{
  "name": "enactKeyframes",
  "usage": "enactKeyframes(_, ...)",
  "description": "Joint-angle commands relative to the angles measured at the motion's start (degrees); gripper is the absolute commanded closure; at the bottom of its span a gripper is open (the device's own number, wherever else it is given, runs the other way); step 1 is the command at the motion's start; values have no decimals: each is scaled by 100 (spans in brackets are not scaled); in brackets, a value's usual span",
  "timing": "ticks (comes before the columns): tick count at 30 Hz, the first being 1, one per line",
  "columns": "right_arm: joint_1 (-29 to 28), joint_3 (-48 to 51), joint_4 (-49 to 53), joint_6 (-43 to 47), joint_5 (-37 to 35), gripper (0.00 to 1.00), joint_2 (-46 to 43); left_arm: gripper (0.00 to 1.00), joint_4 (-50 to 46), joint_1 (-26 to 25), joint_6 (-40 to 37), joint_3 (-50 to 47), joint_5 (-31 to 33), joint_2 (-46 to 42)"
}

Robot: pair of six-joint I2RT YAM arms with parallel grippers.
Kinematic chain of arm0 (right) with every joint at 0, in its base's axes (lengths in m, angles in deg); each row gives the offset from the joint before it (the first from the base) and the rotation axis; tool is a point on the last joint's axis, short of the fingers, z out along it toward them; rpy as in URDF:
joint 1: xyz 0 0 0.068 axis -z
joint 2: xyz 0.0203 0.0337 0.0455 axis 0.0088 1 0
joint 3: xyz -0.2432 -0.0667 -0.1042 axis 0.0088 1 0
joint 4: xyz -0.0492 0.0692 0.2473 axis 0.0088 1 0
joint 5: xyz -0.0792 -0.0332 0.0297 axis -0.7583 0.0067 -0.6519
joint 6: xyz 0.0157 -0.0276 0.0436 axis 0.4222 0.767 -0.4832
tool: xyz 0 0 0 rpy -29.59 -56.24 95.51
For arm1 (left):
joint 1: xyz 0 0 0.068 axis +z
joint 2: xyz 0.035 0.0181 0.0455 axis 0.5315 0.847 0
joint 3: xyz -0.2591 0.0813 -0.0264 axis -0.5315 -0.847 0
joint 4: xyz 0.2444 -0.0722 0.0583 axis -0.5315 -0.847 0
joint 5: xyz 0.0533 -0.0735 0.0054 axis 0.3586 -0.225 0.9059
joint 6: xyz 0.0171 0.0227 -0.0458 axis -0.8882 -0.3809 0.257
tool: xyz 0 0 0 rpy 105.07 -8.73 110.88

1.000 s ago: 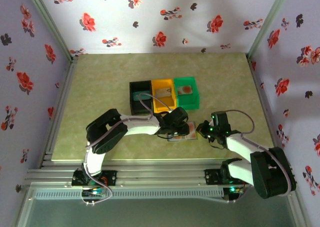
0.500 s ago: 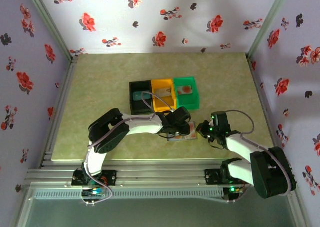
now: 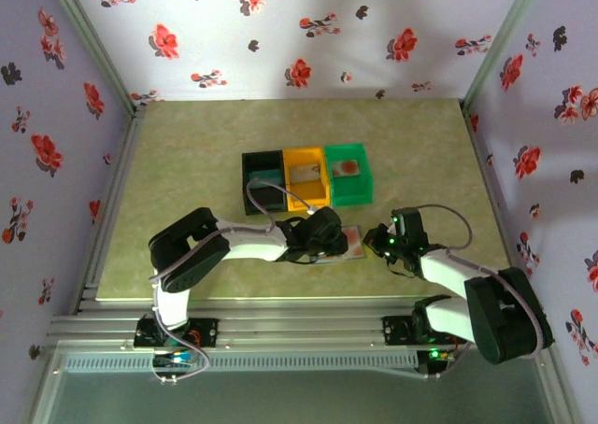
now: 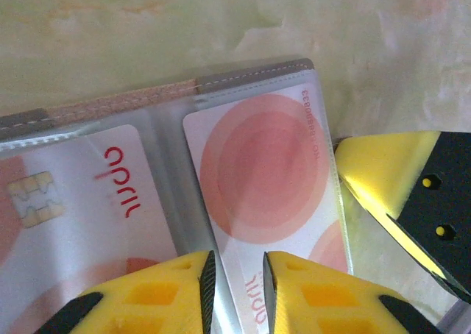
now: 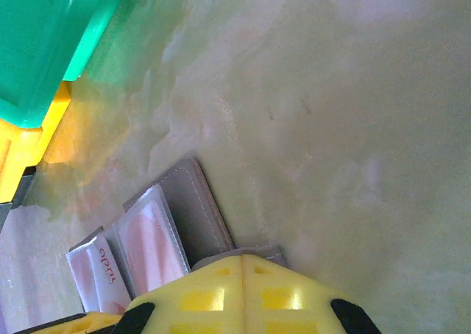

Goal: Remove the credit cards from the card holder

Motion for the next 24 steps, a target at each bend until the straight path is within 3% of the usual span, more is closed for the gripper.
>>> enactKeyframes(1, -80, 235, 530, -72, -121, 100, 140, 73, 217, 5, -49, -376, 311, -223)
enactKeyframes(5, -113, 249, 497, -102, -125, 100, 146, 73, 533, 5, -65, -509, 264, -291)
enactKeyframes(10, -126, 244, 565, -98, -155, 100, 89, 73, -238, 5, -122, -128, 309, -127)
enactKeyframes(24, -164, 234, 638, -80, -215, 100, 27, 70, -714, 5, -24, 414, 38, -4)
